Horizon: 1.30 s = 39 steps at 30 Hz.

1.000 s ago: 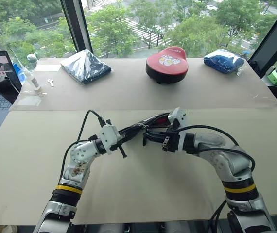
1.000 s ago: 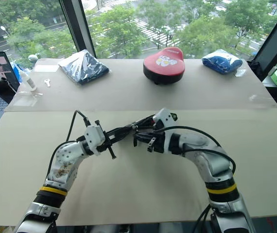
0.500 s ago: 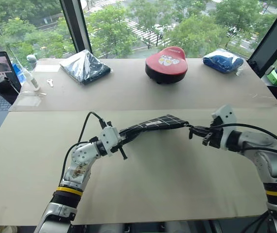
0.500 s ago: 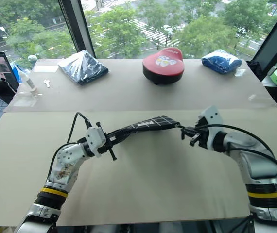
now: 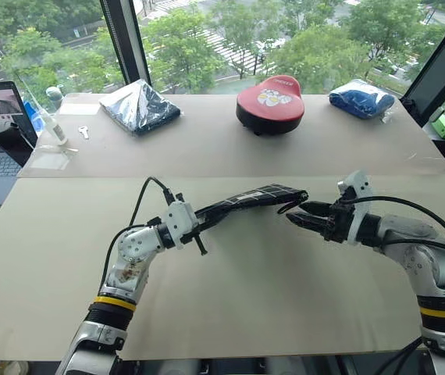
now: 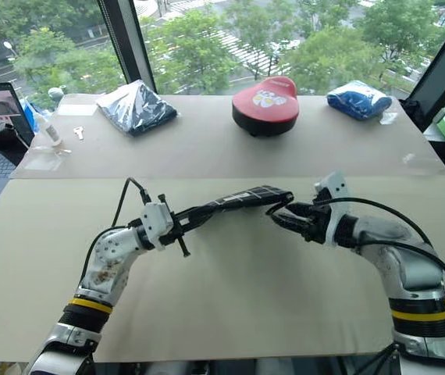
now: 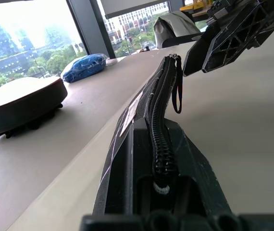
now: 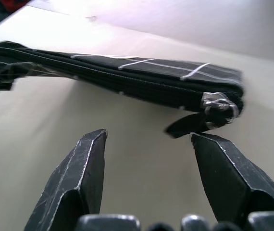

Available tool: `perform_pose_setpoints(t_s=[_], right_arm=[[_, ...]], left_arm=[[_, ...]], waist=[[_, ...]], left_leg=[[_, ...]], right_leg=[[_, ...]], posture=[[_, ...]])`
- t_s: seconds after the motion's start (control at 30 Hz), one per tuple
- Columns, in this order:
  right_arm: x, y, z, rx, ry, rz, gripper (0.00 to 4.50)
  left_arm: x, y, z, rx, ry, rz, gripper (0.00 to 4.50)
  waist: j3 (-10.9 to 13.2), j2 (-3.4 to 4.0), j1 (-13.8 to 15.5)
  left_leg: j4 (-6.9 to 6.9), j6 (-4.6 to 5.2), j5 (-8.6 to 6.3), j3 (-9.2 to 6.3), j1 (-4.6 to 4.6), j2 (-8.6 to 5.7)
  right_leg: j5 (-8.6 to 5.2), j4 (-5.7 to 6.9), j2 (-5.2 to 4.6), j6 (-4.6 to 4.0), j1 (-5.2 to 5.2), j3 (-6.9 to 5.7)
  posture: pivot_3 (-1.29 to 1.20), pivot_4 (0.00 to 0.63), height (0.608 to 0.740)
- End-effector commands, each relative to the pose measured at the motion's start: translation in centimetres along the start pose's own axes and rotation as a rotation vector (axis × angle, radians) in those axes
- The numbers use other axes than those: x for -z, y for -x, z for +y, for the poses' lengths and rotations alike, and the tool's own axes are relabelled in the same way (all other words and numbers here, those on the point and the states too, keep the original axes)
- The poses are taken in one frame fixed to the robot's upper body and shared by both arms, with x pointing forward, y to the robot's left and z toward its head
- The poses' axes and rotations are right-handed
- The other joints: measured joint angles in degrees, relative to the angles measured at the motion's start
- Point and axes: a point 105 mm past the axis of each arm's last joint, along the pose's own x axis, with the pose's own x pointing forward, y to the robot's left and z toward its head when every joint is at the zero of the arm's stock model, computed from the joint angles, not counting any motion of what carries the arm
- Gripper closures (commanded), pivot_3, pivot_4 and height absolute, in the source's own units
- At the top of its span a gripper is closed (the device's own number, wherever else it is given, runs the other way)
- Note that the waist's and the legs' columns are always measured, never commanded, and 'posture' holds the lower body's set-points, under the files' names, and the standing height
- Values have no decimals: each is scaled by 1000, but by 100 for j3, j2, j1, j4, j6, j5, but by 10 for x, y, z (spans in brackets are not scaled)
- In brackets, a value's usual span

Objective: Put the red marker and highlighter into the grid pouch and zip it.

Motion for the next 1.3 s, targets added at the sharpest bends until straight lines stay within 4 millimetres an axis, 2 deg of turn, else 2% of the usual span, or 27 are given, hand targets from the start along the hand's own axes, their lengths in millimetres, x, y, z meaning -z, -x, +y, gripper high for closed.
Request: perform_pose_setpoints(t_s=[0.03,0.13,0.23,0.33,0.43,0.5,0.63,0.77,0.87,0.93,1.03,1.1,1.17,1.3], right_arm=[[-28,37,-16,118,127,-56,1558],[-26,70,-30,220,236,-13,1558],[-22,97,-33,258,240,7,1558],[-19,108,-29,265,245,9,1558],[-16,109,-28,284,247,8,1558],[-13,105,-26,287,243,3,1509],[-11,98,-27,292,239,5,1509],[-17,98,-33,307,241,-13,1509],[-27,100,-38,314,230,-65,1509],[-28,101,-43,326,224,-75,1509],[-29,102,-50,341,216,-82,1509],[-27,103,-56,358,208,-87,1509],[-22,103,-63,375,191,-88,1509],[-12,99,-71,390,162,-81,1509]], left_arm=[[-18,-5,-1,94,-70,-78,4500],[-26,-1,1,171,-99,-110,4500],[-23,3,4,229,-115,-102,4500],[-13,5,2,275,-119,-78,4500],[-4,1,2,275,-120,-64,4500],[0,-1,-7,322,-93,-62,3641],[-2,9,-21,390,14,-41,2286],[-24,25,-1,306,115,-26,986],[-43,42,12,246,230,18,986],[-46,54,15,210,310,80,986],[-39,77,25,74,418,187,986],[-31,98,40,-76,489,232,986],[-16,122,56,-264,509,306,986],[-4,153,69,-445,547,328,986]], waist=[[0,0,15],[0,0,54],[0,0,33],[0,0,28],[0,0,19],[0,0,19],[0,0,14],[0,0,-29],[1,0,-45],[0,2,-47],[0,4,-48],[1,3,-42],[2,3,-40],[2,3,-42]], left_leg=[[5,0,0,1,-2,0],[23,11,-7,0,-8,-1],[24,22,-14,1,1,1],[27,30,-19,1,13,3],[29,35,-22,1,20,5],[32,38,-23,0,22,6],[32,38,-24,-1,21,8],[32,36,-23,-3,17,14],[32,36,-23,-6,18,16],[31,36,-23,-7,22,19],[26,33,-23,-6,29,18],[26,29,-20,-6,31,15],[27,24,-17,-5,31,15],[25,21,-16,-6,38,14]], right_leg=[[0,1,-1,0,-1,1],[1,3,-2,2,1,-2],[1,0,0,3,12,-3],[1,2,2,4,25,-3],[1,0,2,5,35,-1],[3,-1,1,7,38,-1],[3,-1,-1,9,37,0],[3,-1,-1,8,31,1],[3,0,-1,9,31,4],[2,0,0,10,33,5],[-2,0,0,14,39,7],[-4,1,1,16,42,4],[-4,2,2,16,43,4],[-4,1,5,16,48,3]], posture=[[0,150,740],[0,150,740],[0,150,740],[0,150,740],[0,150,740],[0,150,740],[0,150,740],[0,150,740],[0,150,740],[0,150,740],[0,150,740],[0,150,740],[0,150,740],[0,150,740]])
